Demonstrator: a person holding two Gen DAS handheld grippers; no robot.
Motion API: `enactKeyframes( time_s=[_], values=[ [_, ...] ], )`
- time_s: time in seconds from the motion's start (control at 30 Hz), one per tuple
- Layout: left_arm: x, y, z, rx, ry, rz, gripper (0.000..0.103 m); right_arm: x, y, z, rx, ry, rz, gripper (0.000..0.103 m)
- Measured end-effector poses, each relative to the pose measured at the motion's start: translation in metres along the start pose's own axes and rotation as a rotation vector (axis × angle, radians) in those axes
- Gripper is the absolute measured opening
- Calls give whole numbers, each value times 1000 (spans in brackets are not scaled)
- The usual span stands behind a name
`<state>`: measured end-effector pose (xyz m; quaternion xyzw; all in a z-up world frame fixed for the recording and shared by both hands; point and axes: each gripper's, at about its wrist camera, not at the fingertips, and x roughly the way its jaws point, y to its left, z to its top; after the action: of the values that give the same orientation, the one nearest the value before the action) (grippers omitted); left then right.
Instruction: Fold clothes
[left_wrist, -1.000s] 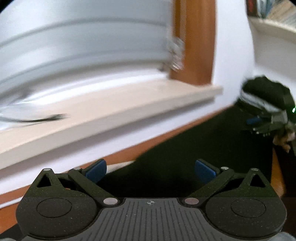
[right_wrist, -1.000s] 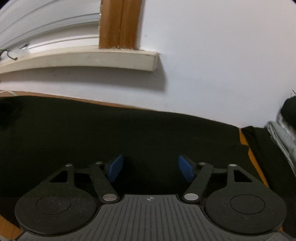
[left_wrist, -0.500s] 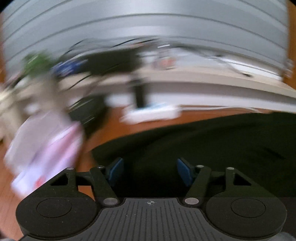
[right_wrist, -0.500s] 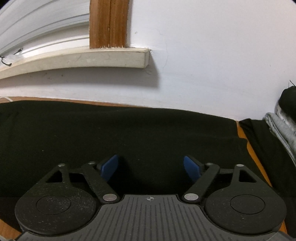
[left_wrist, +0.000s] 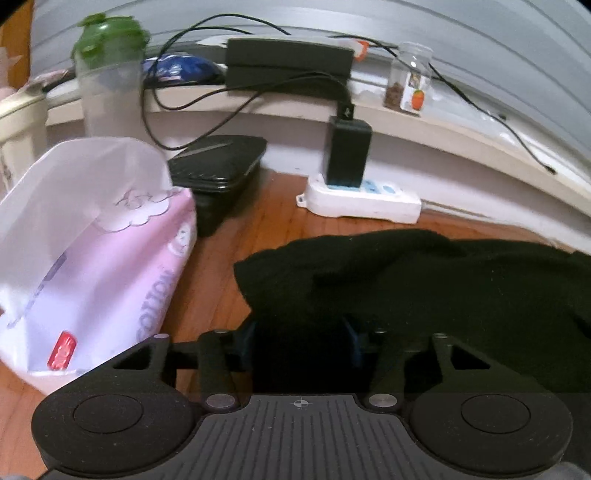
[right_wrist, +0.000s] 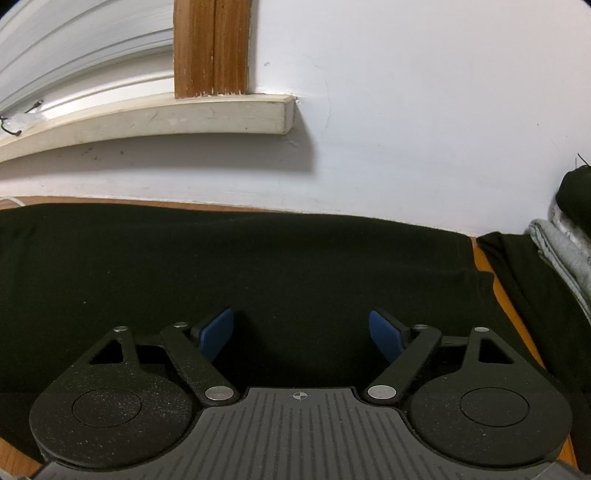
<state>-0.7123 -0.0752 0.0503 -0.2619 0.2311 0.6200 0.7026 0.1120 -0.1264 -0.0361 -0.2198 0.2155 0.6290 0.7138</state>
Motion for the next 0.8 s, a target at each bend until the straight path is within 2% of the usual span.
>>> enactKeyframes(
  time_s=[0.03, 0.07, 0.13, 0.3, 0.57, 0.63, 0.7, 0.8],
  values=[
    [0, -2, 0, 9, -6, -5, 27, 0, 0, 0, -1, 0, 1, 80],
    [-2, -5, 1, 24, -20, -1, 20, 0, 0, 0, -1, 0, 1, 80],
    [-6, -14, 4, 70, -51, 29, 16, 0, 0, 1, 1, 2, 3, 80],
    [-18, -32, 29, 140, -169, 92, 12, 0, 0, 1, 3, 3, 4, 80],
    [-41, -59, 113, 219, -364, 103, 10, -2, 3, 1, -11, -2, -20, 80],
    [-41, -63, 131, 229, -390, 110, 10, -3, 4, 2, -10, -2, -24, 80],
    [-27, -64, 137, 236, -367, 127, 10, -3, 4, 2, -13, -3, -30, 80],
    [13, -60, 119, 233, -218, 139, 13, -2, 3, 3, -13, -2, -31, 80]
  ],
)
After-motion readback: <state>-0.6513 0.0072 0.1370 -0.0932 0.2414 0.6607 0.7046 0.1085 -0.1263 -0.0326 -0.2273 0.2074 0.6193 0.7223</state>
